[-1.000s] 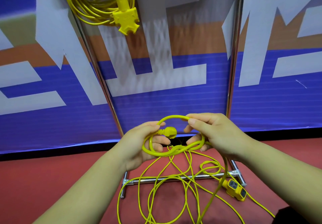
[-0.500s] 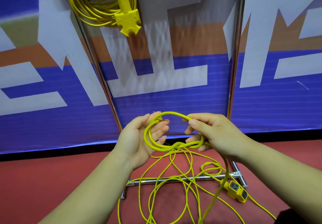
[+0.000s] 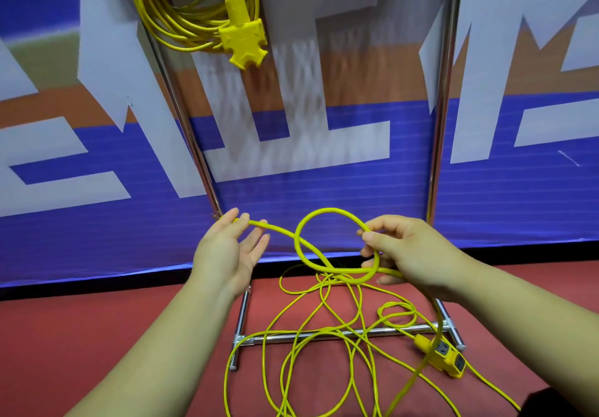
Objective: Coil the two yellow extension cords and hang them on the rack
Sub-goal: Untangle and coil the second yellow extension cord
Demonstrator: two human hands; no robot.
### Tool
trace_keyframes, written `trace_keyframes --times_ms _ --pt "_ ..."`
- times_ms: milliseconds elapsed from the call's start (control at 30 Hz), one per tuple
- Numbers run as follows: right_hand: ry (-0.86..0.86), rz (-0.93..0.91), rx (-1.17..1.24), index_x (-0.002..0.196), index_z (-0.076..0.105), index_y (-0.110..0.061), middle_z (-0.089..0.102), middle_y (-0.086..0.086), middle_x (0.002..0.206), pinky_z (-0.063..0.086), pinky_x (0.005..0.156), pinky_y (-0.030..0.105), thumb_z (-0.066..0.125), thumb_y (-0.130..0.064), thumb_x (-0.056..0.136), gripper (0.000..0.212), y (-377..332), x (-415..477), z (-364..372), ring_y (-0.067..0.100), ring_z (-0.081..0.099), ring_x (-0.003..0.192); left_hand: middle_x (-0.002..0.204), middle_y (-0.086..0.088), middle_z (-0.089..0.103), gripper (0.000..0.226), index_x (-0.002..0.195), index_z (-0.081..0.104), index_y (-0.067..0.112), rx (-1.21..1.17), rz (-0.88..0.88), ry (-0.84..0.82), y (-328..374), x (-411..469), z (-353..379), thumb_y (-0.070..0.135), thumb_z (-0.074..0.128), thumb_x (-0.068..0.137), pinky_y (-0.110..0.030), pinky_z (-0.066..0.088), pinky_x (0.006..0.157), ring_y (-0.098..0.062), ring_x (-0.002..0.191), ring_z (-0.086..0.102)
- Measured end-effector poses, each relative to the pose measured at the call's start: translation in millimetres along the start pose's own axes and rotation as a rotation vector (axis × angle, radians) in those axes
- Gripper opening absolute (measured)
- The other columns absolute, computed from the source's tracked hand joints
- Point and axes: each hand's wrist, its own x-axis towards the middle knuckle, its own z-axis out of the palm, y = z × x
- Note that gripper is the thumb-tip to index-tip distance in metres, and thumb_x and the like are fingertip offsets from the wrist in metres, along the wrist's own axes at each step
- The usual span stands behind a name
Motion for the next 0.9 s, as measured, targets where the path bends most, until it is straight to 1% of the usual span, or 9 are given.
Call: trace_keyframes --times_ms 167,233,333,433,567,667,767,833,900 --pt "0.014 0.072 -0.009 0.099 0.067 -0.012 0.072 0.008 0.082 0.057 0.063 0.035 0.063 -0.023 0.097 0.013 6 5 0 0.019 0.073 0.071 0.101 -0.007 0.067 0.042 0.131 0.057 0.015 0.052 0.058 -0.056 -1 0 1 -0.002 0.063 0.093 -0.030 0.056 0.073 -0.015 0.078 0.072" --pt "0.025 0.079 -0.038 0.099 0.067 -0.012 0.072 0.008 0.083 0.056 0.058 0.031 0.062 -0.026 0.098 0.015 5 6 -1 0.015 0.071 0.067 0.105 -0.007 0.069 0.038 0.128 0.058 0.017 0.073 0.070 -0.081 1 0 0 0.000 0.062 0.094 -0.026 0.053 0.065 -0.014 0.074 0.070" --pt "-0.028 0.116 -0.134 0.100 0.068 -0.011 0.071 0.009 0.084 0.043 0.046 0.025 0.055 -0.035 0.100 0.027 3 5 -3 0.012 0.060 0.051 0.117 -0.008 0.070 0.033 0.126 0.057 0.019 0.184 0.121 -0.130 3 0 -3 0.002 0.058 0.097 -0.024 0.048 0.056 -0.014 0.072 0.065" --pt "-0.097 0.151 -0.190 0.100 0.069 -0.012 0.069 0.007 0.081 0.031 0.045 0.022 0.050 -0.040 0.102 0.034 3 2 -4 0.014 0.057 0.051 0.122 -0.006 0.069 0.030 0.125 0.059 0.019 0.314 0.167 -0.188 2 -2 -4 0.004 0.054 0.100 -0.027 0.053 0.064 -0.016 0.075 0.066" --pt "-0.087 0.117 -0.142 0.103 0.071 -0.016 0.067 0.007 0.078 0.028 0.044 0.020 0.050 -0.039 0.102 0.032 3 4 -5 0.013 0.050 0.048 0.125 0.001 0.065 0.032 0.129 0.060 0.027 0.496 0.106 -0.302 -3 -13 -1 0.020 0.060 0.098 -0.035 0.056 0.079 -0.021 0.087 0.072" --pt "-0.050 0.066 -0.102 0.103 0.073 -0.017 0.066 0.007 0.077 0.030 0.043 0.020 0.052 -0.038 0.101 0.030 3 5 -4 0.013 0.050 0.048 0.128 0.004 0.063 0.041 0.138 0.052 0.034 0.811 0.051 -0.447 -15 -19 2 0.041 0.057 0.098 -0.034 0.055 0.080 -0.019 0.094 0.074" --pt "0.007 0.013 -0.026 0.103 0.073 -0.017 0.065 0.007 0.075 0.035 0.043 0.022 0.052 -0.036 0.102 0.028 2 7 -2 0.014 0.053 0.052 0.114 0.006 0.071 0.062 0.125 0.062 0.029 1.094 0.005 -0.597 -23 -24 3 0.070 0.053 0.080 -0.031 0.053 0.079 -0.012 0.088 0.072" --pt "0.024 -0.006 0.031 0.103 0.073 -0.018 0.064 0.008 0.076 0.039 0.047 0.022 0.053 -0.035 0.101 0.026 1 8 -2 0.016 0.055 0.059 0.107 0.004 0.074 0.060 0.113 0.069 0.023 1.145 -0.024 -0.665 -28 -25 3 0.070 0.056 0.077 -0.031 0.051 0.077 -0.011 0.088 0.071" --pt "0.027 -0.007 0.055 0.104 0.073 -0.018 0.063 0.010 0.078 0.041 0.049 0.022 0.054 -0.034 0.101 0.025 2 9 -2 0.018 0.055 0.063 0.107 0.001 0.073 0.044 0.117 0.068 0.022 1.148 0.008 -0.705 -34 -24 2 0.052 0.069 0.085 -0.028 0.052 0.080 -0.010 0.090 0.069"
